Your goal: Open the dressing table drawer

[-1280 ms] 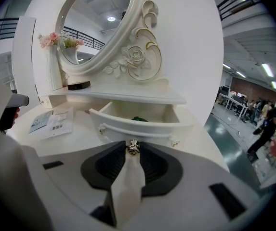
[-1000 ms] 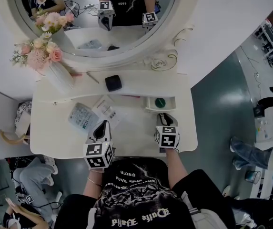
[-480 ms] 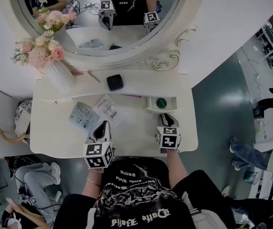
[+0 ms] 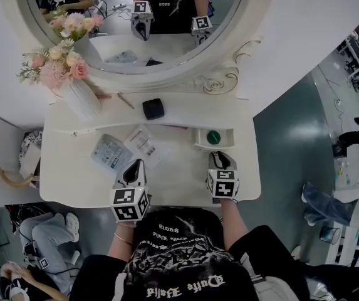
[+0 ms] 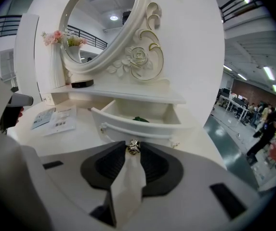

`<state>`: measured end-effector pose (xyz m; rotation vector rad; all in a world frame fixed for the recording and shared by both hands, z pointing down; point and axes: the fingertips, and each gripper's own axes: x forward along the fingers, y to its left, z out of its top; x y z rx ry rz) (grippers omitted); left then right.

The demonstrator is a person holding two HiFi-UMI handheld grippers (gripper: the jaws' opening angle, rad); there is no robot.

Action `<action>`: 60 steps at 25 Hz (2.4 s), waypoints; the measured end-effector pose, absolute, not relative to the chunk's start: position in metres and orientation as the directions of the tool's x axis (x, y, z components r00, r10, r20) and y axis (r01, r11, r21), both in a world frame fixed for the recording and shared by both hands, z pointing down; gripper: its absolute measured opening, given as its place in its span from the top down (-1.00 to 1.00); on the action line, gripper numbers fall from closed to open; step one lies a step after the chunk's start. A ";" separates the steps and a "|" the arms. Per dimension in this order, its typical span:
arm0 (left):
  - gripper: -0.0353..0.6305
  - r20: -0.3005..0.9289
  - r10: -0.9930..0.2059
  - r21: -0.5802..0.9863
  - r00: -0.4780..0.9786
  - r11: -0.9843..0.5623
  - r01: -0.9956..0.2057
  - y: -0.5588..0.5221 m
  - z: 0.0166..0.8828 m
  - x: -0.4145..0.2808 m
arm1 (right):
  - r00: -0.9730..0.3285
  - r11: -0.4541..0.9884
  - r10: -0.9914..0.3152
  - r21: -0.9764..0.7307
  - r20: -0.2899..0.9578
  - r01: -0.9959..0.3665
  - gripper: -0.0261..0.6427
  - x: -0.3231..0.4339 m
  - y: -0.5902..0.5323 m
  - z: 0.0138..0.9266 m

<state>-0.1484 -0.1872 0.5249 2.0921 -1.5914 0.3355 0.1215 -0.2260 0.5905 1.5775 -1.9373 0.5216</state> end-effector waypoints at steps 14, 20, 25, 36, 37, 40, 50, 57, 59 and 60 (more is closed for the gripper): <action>0.85 0.481 -0.826 0.240 0.295 -0.200 -0.950 -0.186 0.531 -0.146 | -0.255 0.229 -0.744 -0.124 0.618 -0.966 0.29 0.111 -0.203 0.584; 0.85 0.485 -0.823 0.243 0.295 -0.198 -0.950 -0.183 0.533 -0.145 | -0.293 0.275 -0.733 -0.125 0.614 -0.953 0.39 0.095 -0.192 0.582; 0.85 0.486 -0.821 0.247 0.298 -0.199 -0.949 -0.180 0.535 -0.143 | -0.320 0.318 -0.744 -0.110 0.587 -0.942 0.70 0.076 -0.190 0.574; 0.85 0.502 -0.806 0.243 0.312 -0.215 -0.946 -0.168 0.541 -0.132 | -0.402 0.434 -0.748 -0.068 0.529 -0.898 0.89 0.041 -0.188 0.557; 0.85 0.503 -0.806 0.242 0.312 -0.215 -0.946 -0.167 0.541 -0.132 | -0.407 0.442 -0.745 -0.066 0.528 -0.895 0.89 0.039 -0.187 0.557; 0.85 0.504 -0.805 0.237 0.313 -0.219 -0.946 -0.165 0.542 -0.132 | -0.419 0.458 -0.742 -0.060 0.523 -0.887 0.89 0.034 -0.185 0.555; 0.85 0.517 -0.808 0.218 0.284 -0.196 -0.956 -0.162 0.545 -0.146 | -0.434 0.480 -0.743 -0.047 0.509 -0.876 0.89 0.023 -0.186 0.549; 0.85 0.537 -0.800 0.207 0.269 -0.185 -0.961 -0.157 0.555 -0.151 | -0.437 0.486 -0.745 -0.039 0.504 -0.873 0.89 0.019 -0.185 0.548; 0.85 0.541 -0.797 0.204 0.270 -0.188 -0.961 -0.155 0.556 -0.150 | -0.434 0.484 -0.747 -0.037 0.504 -0.874 0.89 0.020 -0.185 0.549; 0.85 0.542 -0.795 0.203 0.271 -0.189 -0.961 -0.155 0.557 -0.150 | -0.433 0.483 -0.747 -0.035 0.504 -0.875 0.89 0.020 -0.184 0.549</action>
